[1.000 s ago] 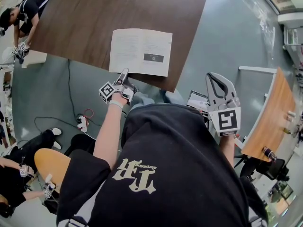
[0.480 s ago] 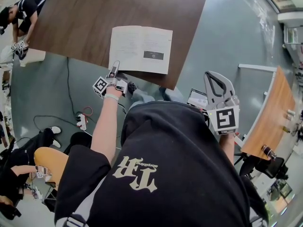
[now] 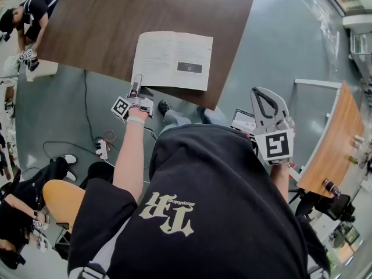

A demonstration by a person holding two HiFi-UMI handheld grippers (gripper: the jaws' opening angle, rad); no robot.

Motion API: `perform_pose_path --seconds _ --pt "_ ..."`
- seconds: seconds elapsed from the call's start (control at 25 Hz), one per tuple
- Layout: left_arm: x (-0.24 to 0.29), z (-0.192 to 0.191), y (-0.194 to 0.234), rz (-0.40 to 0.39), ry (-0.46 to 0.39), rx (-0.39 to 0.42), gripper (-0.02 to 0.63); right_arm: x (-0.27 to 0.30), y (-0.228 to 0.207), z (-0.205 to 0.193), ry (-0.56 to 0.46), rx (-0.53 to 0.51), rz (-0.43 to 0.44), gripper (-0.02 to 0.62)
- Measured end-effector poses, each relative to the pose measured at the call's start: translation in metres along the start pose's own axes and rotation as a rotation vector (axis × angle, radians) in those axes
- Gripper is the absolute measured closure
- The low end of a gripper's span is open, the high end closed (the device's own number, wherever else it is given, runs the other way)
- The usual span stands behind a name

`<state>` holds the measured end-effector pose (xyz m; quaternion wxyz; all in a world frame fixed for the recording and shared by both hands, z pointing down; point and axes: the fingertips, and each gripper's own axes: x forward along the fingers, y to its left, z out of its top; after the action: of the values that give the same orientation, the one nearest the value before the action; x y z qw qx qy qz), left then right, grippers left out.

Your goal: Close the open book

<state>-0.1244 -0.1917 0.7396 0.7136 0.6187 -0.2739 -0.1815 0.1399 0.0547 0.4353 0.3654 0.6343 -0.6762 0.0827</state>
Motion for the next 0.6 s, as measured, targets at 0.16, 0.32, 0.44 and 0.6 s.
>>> perform_pose_path --seconds 0.16,0.32,0.44,0.6 --pt "-0.002 0.004 -0.009 -0.024 -0.017 0.022 0.373 -0.001 0.001 -0.002 -0.005 0.002 0.001 0.607" --pt "-0.007 0.005 -0.019 -0.045 -0.026 0.037 0.426 -0.002 0.000 -0.004 -0.007 0.006 0.000 0.606" --pt "-0.010 0.004 -0.025 -0.068 -0.028 0.037 0.498 -0.002 0.002 -0.006 -0.009 0.007 0.002 0.607" --pt "-0.010 0.000 -0.035 -0.091 -0.011 0.056 0.547 -0.002 0.003 -0.008 -0.013 0.014 0.005 0.607"
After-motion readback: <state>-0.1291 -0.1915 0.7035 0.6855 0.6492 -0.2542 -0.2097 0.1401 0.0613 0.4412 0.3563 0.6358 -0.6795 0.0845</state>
